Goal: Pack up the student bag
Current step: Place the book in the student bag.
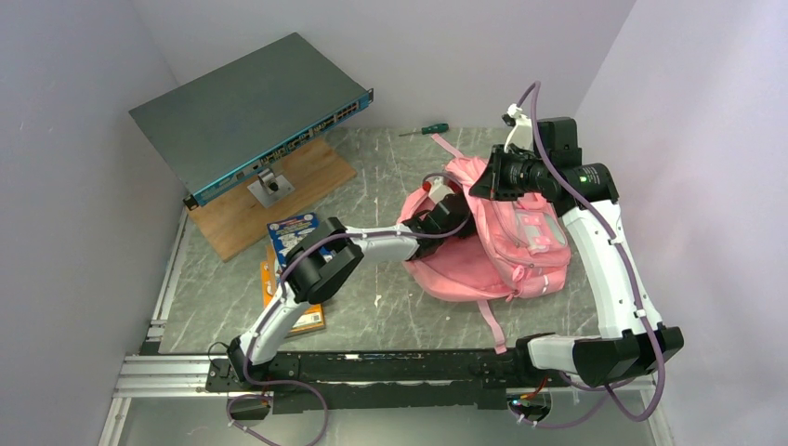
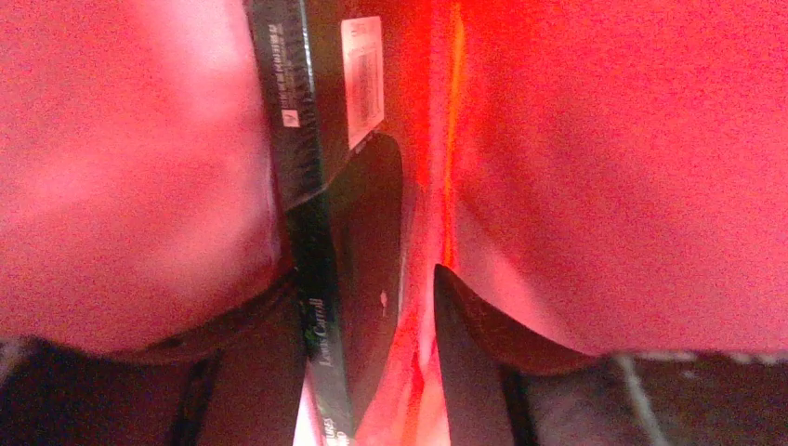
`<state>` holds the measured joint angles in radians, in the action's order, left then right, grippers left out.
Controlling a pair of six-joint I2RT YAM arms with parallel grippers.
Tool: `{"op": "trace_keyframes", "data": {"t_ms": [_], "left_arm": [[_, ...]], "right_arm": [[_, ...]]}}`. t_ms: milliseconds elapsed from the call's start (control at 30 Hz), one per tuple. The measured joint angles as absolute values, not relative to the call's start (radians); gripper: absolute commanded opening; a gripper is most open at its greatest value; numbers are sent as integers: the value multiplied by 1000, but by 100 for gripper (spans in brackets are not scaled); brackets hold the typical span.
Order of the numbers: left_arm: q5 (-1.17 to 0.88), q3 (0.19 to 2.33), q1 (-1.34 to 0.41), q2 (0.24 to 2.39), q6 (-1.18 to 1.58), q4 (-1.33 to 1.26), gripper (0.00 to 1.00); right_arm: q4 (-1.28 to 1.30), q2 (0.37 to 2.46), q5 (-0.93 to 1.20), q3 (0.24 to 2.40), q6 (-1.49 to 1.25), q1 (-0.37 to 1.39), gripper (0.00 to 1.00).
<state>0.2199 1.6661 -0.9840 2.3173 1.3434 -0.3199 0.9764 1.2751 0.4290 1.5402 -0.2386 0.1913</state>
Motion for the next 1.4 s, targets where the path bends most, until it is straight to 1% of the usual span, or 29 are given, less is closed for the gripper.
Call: {"op": "trace_keyframes", "data": {"t_ms": [33, 67, 100, 133, 400, 500, 700, 767, 833, 867, 900, 1000, 1100, 1133, 1167, 1200, 1267, 1333, 1400], "left_arm": [[208, 1657, -981, 2312, 1338, -313, 81], [198, 1647, -979, 2304, 1328, -303, 91], [184, 1634, -977, 2291, 1324, -292, 98], [172, 1622, -976, 2276, 1318, -278, 99], [115, 1491, -931, 2098, 1284, -196, 100], [62, 1453, -909, 2030, 1273, -169, 99], [-87, 1251, -902, 1861, 1229, -175, 97], [-146, 1178, -901, 1791, 1187, -176, 96], [-200, 1087, -904, 1682, 1134, -170, 98], [-211, 1054, -905, 1634, 1111, -167, 98], [-217, 1010, -909, 1568, 1081, -163, 98], [-216, 902, -924, 1345, 977, -123, 100], [-200, 842, -917, 1120, 889, -87, 100], [-200, 832, -912, 1078, 873, -85, 100], [-201, 828, -904, 1042, 852, -77, 99], [-199, 832, -896, 1017, 832, -58, 99], [-189, 844, -888, 1006, 803, -23, 100], [-170, 844, -884, 1007, 777, 29, 100], [-150, 835, -883, 992, 753, 81, 100]], "right_arm": [[976, 1275, 429, 1539, -238, 190, 0], [975, 1275, 429, 1536, -238, 189, 0], [975, 1275, 429, 1535, -237, 188, 0], [974, 1275, 429, 1532, -237, 187, 0], [971, 1275, 427, 1526, -235, 178, 0], [968, 1275, 418, 1525, -233, 177, 0], [964, 1274, 370, 1499, -219, 177, 0], [957, 1268, 364, 1474, -216, 177, 14], [941, 1254, 369, 1436, -216, 178, 27], [928, 1246, 377, 1416, -220, 177, 31], [904, 1236, 401, 1391, -227, 177, 33], [815, 1200, 486, 1299, -241, 189, 32], [762, 1181, 527, 1181, -256, 202, 24], [757, 1182, 527, 1151, -258, 207, 22], [746, 1188, 517, 1113, -263, 213, 23], [736, 1192, 509, 1093, -270, 213, 27], [712, 1204, 497, 1058, -291, 220, 42], [688, 1210, 474, 1050, -310, 247, 54], [657, 1210, 451, 1050, -325, 308, 63]]}}
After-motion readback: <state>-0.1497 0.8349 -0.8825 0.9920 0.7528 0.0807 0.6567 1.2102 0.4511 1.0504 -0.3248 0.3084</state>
